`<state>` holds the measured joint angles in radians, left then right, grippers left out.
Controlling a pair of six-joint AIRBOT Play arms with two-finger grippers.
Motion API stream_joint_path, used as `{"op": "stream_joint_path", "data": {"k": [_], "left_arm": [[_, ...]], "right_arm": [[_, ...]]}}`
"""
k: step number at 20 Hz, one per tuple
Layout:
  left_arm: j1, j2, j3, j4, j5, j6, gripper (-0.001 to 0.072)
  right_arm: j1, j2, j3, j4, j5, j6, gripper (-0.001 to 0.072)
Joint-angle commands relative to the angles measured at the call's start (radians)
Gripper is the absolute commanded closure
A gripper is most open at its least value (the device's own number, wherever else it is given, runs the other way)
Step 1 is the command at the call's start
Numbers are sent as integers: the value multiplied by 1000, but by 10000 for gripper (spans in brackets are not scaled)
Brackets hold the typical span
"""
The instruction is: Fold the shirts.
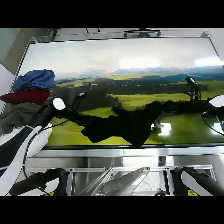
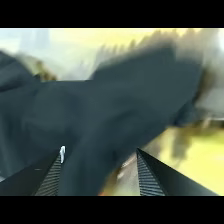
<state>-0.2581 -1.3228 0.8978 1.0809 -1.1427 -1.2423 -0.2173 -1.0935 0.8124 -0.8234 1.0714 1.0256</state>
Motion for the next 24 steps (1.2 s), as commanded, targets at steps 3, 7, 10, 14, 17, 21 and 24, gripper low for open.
{"op": "stream_joint_path", "data": {"k": [3, 7, 10, 14, 17, 21, 24], "left_arm": [[-15, -92, 69, 0, -50, 39, 685], [-10, -92, 116, -1, -58, 53, 684], [-10, -92, 114, 1, -60, 56, 684], [-9, -92, 114, 0, -58, 66, 685], [-9, -92, 114, 1, -59, 75, 684], [-9, -92, 114, 0, -58, 90, 684], [-3, -92, 115, 0, -61, 90, 684]], "right_arm": [[-5, 35, 79, 7, 4, -63, 183], [283, 0, 75, 13, -2, -170, 94], [511, -108, 77, -10, -212, -173, 94], [652, -309, 111, -10, -360, -172, 156], [660, -410, 186, 1, -354, -148, 208], [652, -419, 239, -4, -346, -139, 575], [626, -403, 270, -4, -272, -135, 688]]}}
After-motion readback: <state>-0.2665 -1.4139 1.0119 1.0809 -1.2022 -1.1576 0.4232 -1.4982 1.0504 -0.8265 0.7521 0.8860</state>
